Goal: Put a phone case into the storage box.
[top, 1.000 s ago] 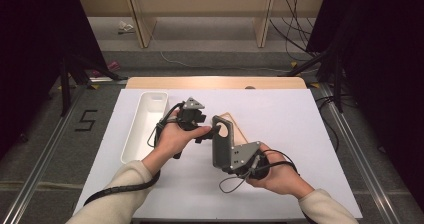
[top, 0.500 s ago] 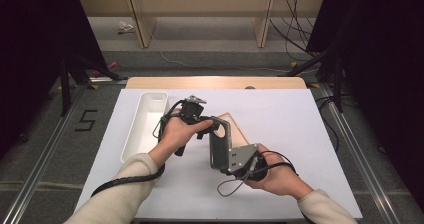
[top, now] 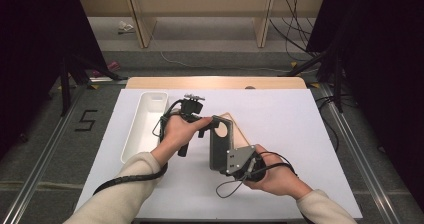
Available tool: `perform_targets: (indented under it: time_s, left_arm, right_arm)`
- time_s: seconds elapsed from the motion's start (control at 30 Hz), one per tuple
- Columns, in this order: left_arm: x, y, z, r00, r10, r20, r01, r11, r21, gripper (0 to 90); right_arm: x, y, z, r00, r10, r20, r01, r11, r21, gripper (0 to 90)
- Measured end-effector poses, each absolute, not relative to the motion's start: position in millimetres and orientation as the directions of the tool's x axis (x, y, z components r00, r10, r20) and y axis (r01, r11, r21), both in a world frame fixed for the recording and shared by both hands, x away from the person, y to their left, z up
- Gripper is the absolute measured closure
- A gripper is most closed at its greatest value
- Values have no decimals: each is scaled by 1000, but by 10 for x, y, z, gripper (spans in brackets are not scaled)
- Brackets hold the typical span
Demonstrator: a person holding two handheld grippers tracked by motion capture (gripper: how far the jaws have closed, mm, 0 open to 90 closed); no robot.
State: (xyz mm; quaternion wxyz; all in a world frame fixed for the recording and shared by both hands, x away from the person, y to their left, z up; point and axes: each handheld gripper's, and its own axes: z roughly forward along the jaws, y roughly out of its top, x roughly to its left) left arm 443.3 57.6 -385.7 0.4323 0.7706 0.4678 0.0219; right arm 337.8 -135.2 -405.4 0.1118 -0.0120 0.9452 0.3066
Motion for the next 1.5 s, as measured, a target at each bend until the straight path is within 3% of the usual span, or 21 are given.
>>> perform_targets:
  time_s: [0.17,0.4,0.5,0.53,0.57,0.63,0.67,0.8,1.0,1.17,1.5]
  left_arm:
    - [4376,527,-3788,570,716,-403,687,-147,711,777]
    - [4301,435,-3710,606,677,-418,661,-135,738,810]
    - [4263,401,-3676,636,670,-383,624,-154,766,813]
    - [4233,380,-3661,664,685,-300,568,-201,798,814]
    - [4233,380,-3661,664,685,-300,568,-201,798,814]
    - [4220,390,-3655,671,679,-296,552,-193,811,814]
    - [4208,398,-3648,687,681,-256,515,-207,832,814]
    - [4193,436,-3635,704,685,-189,452,-227,863,814]
    - [4191,547,-3622,714,691,-111,374,-242,895,813]
    - [4194,671,-3619,707,701,-90,339,-225,913,813]
    - [4214,942,-3555,678,728,-102,314,-161,936,813]
  right_arm:
    - [3393,-1334,-4096,-972,49,-229,-89,828,554,890]
    - [3421,-1327,-4157,-974,58,-221,-70,846,529,885]
    - [3436,-1334,-4173,-971,74,-225,-57,848,527,879]
    - [3455,-1350,-4179,-968,94,-234,-43,852,521,851]
    - [3455,-1350,-4179,-968,94,-234,-43,852,521,851]
    - [3472,-1378,-4176,-964,123,-236,-23,844,536,801]
    - [3493,-1404,-4168,-957,153,-247,-10,832,554,691]
    - [3542,-1464,-4148,-936,257,-241,58,786,615,489]
    - [3624,-1586,-4133,-895,403,-190,171,704,689,286]
    - [3661,-1658,-4128,-868,472,-155,218,643,734,206]
    - [3725,-1807,-4129,-824,560,-83,278,527,803,180]
